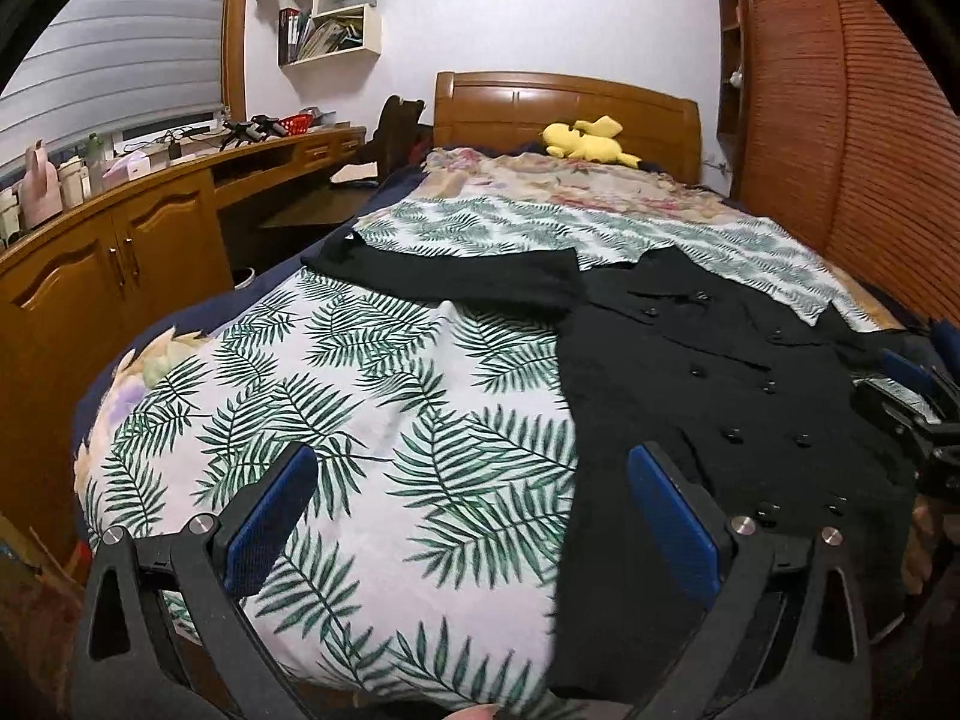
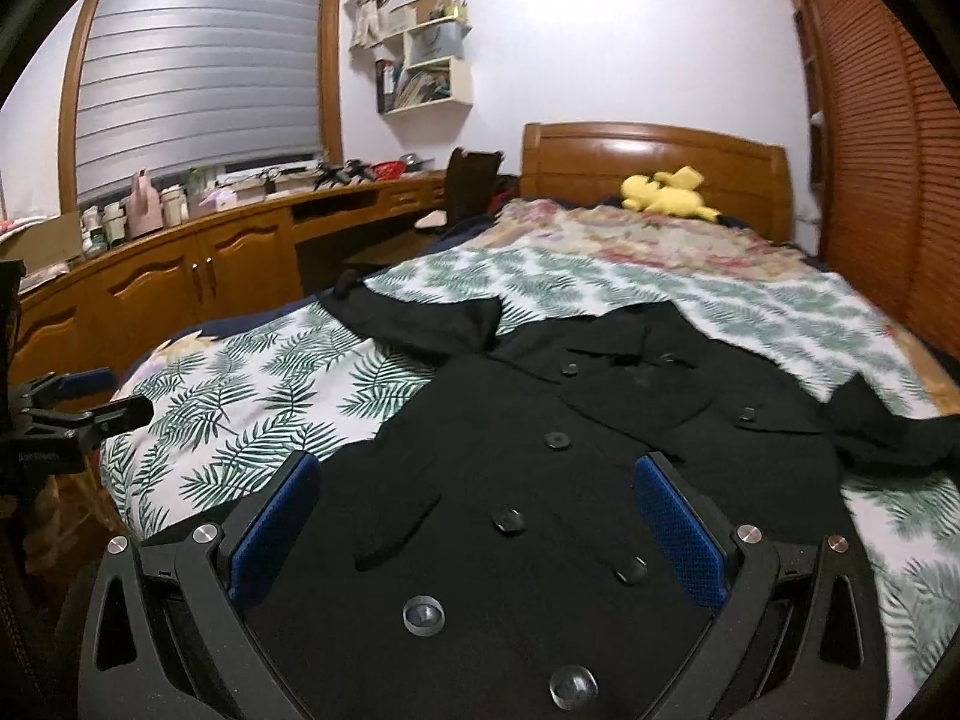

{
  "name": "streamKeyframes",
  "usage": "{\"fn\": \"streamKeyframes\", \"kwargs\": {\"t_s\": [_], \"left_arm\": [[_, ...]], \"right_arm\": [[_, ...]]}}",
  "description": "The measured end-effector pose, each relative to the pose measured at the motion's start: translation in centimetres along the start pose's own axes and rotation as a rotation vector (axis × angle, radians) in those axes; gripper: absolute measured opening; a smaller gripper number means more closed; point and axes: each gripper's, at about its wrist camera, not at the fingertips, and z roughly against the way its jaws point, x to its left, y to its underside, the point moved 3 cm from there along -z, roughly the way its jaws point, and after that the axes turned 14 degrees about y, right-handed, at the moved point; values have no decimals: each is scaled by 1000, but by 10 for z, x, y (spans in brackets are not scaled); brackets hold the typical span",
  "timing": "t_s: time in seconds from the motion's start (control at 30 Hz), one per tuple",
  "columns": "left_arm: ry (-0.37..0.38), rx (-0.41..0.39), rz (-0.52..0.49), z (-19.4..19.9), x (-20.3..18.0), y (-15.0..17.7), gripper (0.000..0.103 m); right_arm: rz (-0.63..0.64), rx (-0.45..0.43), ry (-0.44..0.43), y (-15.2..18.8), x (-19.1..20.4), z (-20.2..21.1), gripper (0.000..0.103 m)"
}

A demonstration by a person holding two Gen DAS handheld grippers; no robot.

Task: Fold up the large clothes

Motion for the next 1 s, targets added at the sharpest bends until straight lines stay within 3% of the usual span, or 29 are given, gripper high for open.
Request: {"fn": "streamKeyframes", "kwargs": {"t_s": [0.33, 0.6, 0.73, 0.83, 1.0], "left_arm": [[-94, 48, 27, -42, 21, -8, 103], [-49, 123, -28, -93, 41, -32, 103], [39, 123, -8, -122, 55, -56, 103], [62, 136, -6, -151, 63, -75, 102], [111, 167, 29, -204, 79, -107, 80]], "right_arm": [[49, 46, -46, -9, -11, -63, 103], [40, 114, -55, 6, -32, -67, 103], [36, 139, -52, 5, -34, -71, 103], [33, 154, -51, 2, -32, -75, 103], [35, 171, -50, -1, -23, -80, 103]]}}
